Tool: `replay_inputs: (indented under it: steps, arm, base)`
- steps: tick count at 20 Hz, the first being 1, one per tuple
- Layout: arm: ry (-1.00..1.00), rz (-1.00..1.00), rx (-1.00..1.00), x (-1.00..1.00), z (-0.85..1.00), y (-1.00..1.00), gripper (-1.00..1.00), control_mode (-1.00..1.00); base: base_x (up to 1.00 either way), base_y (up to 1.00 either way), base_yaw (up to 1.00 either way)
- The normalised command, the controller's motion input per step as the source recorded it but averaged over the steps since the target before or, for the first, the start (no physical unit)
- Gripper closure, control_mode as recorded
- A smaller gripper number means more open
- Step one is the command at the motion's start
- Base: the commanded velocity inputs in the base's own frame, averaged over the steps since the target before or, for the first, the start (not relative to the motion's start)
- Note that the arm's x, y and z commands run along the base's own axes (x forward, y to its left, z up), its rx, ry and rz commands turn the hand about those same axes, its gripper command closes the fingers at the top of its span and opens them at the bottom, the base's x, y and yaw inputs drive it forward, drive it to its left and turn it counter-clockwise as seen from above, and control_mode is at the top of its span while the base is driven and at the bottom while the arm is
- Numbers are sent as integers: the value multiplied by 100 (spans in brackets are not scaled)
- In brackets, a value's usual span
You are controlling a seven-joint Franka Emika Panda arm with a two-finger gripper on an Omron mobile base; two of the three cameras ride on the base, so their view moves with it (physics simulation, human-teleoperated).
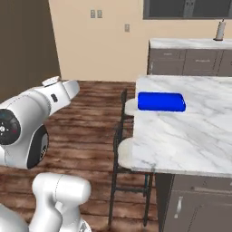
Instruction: Take the cake and donut from the fridge and place them on the empty tray on the dining counter.
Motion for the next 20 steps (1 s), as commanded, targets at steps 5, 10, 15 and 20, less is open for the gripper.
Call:
replay_inputs:
  steps: [5,10,15,20]
  arm:
    - [0,0,0,0,0,0,100,100]
    - [0,0,0,0,0,0,100,100]
    - [0,0,0,0,0,0,100,100]
    - [0,0,0,0,0,0,100,100]
  base:
    - [70,99,-67]
    - [96,100,-63]
    - [88,100,-63]
    - [74,100,-63]
